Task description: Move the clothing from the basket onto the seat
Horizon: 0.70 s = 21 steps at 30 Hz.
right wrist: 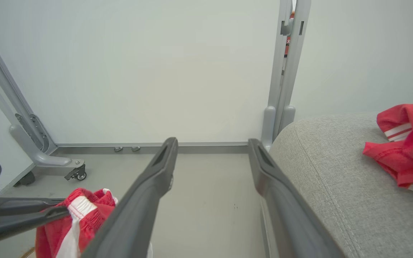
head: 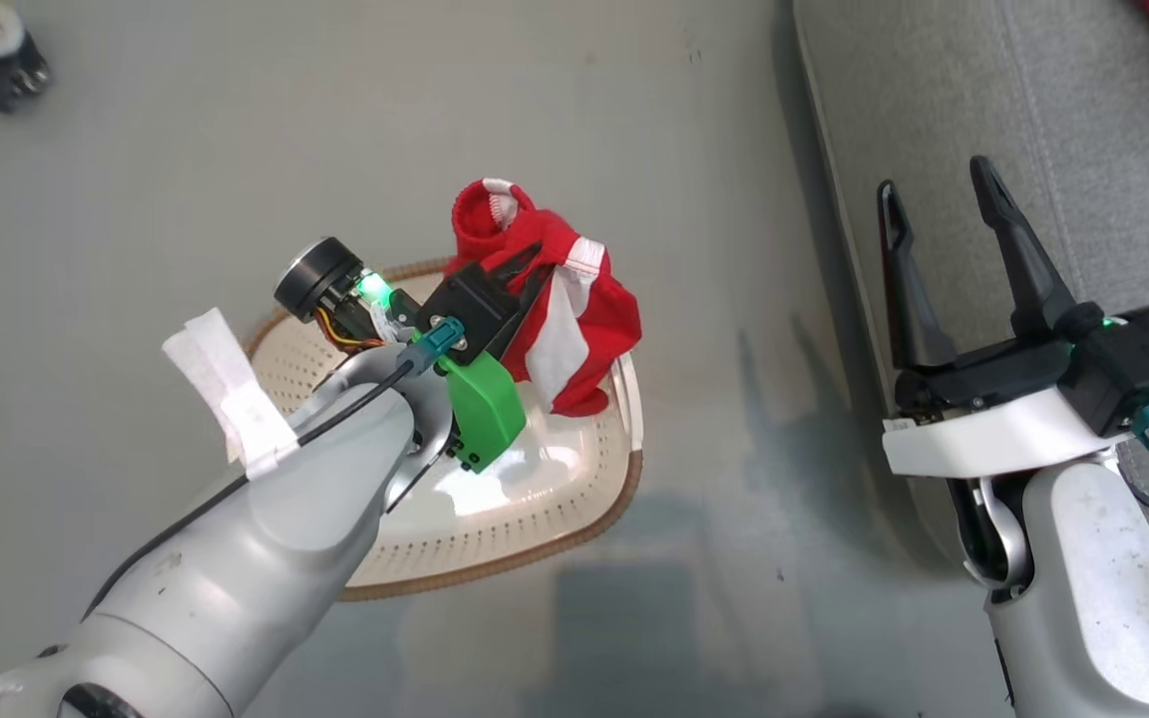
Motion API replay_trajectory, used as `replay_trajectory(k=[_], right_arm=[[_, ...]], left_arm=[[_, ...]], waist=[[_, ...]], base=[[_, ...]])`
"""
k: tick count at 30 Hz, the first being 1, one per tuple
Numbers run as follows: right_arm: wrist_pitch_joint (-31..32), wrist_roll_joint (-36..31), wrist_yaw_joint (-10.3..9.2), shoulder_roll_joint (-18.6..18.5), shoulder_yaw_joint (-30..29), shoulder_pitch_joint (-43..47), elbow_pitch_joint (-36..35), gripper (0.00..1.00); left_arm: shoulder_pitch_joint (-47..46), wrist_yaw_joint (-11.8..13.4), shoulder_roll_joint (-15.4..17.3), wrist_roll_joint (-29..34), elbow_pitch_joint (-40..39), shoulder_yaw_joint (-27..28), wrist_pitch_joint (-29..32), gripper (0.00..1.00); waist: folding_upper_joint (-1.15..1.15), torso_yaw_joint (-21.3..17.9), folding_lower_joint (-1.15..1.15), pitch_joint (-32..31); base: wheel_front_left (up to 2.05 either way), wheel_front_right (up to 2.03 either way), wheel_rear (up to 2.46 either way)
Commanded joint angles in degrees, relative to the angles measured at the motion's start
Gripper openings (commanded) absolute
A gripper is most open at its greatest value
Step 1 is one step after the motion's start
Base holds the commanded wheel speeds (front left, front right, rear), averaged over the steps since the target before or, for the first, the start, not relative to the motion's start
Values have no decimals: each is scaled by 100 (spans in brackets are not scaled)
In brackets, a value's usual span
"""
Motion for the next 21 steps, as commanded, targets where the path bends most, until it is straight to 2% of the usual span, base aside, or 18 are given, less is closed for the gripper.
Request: replay_trajectory(k=[1,12,21], right_arm=[[-23,42,-6,-16,-6,133,41,100],[-23,110,-6,-15,-56,582,198,100],[-23,210,-6,-15,-112,920,272,100]], left_arm=[[145,50,44,48,-160,135,-16,0],[765,155,116,375,-1434,1189,-11,0],[1010,164,9,507,-2101,1796,-11,0]], waist=[[38,225,0,-576],[38,340,0,-1343],[38,398,0,-1819]], base=[[0,0,0],[0,0,0],[0,0,0]])
